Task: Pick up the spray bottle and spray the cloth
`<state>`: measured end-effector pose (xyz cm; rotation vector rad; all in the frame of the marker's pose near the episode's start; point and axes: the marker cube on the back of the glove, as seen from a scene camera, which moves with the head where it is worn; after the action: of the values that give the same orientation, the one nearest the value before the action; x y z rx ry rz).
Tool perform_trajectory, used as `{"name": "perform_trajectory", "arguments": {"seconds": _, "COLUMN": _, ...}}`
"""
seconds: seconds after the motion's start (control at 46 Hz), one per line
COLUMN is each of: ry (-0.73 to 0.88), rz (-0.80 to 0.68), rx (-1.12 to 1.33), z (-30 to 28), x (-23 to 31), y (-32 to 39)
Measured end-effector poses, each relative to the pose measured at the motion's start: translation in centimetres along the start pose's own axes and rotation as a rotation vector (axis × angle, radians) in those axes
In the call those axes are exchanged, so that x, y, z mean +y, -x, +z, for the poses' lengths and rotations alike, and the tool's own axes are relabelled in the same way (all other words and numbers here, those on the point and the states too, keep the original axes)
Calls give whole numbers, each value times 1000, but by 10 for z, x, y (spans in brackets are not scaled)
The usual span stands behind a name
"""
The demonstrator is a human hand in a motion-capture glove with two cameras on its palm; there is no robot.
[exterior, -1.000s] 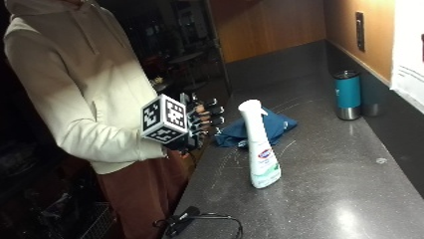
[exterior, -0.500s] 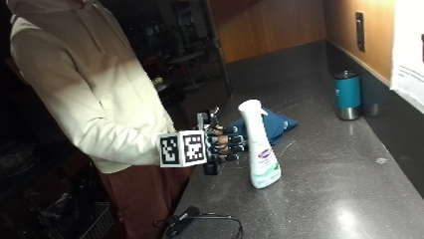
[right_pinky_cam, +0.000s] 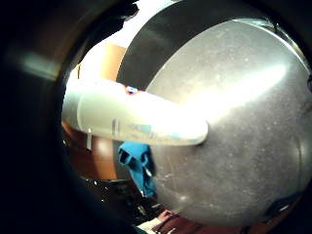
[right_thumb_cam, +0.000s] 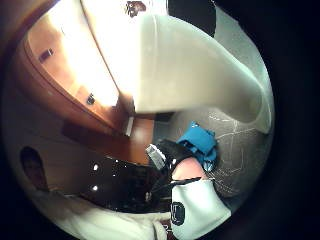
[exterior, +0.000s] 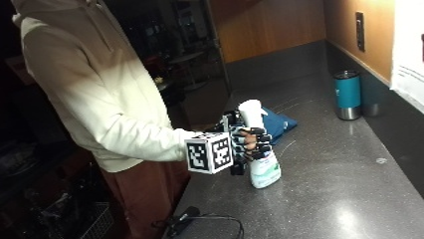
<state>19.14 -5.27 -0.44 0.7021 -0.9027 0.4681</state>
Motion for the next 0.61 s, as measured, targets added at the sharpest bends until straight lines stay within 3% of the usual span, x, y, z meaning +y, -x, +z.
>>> {"name": "perform_trajectory", "arguments": {"seconds": 0.609, "ry": 116, "rz": 52, "rx": -83, "z": 32, "x": -43, "y": 18}}
